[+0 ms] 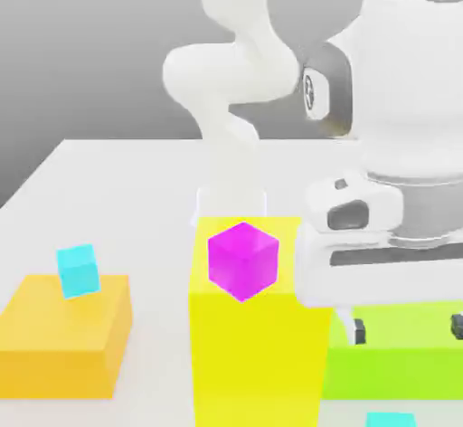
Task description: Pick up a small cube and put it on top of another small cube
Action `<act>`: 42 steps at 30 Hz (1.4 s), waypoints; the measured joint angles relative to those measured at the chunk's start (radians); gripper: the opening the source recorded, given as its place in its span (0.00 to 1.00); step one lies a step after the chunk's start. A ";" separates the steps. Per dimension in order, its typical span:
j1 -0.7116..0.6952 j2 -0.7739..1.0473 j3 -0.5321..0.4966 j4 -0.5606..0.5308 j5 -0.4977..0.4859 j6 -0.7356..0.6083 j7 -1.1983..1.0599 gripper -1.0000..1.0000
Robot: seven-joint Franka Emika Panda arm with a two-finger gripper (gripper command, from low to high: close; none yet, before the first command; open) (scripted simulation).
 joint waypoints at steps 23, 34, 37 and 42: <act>-0.001 0.086 -0.036 -0.006 -0.043 0.044 -0.009 0.00; -0.319 -0.297 -0.190 -0.217 0.038 -0.032 -0.395 0.00; -0.380 -0.397 -0.233 -0.287 0.026 -0.067 -0.453 0.00; -0.488 -0.564 -0.321 -0.408 -0.030 -0.127 -0.515 0.00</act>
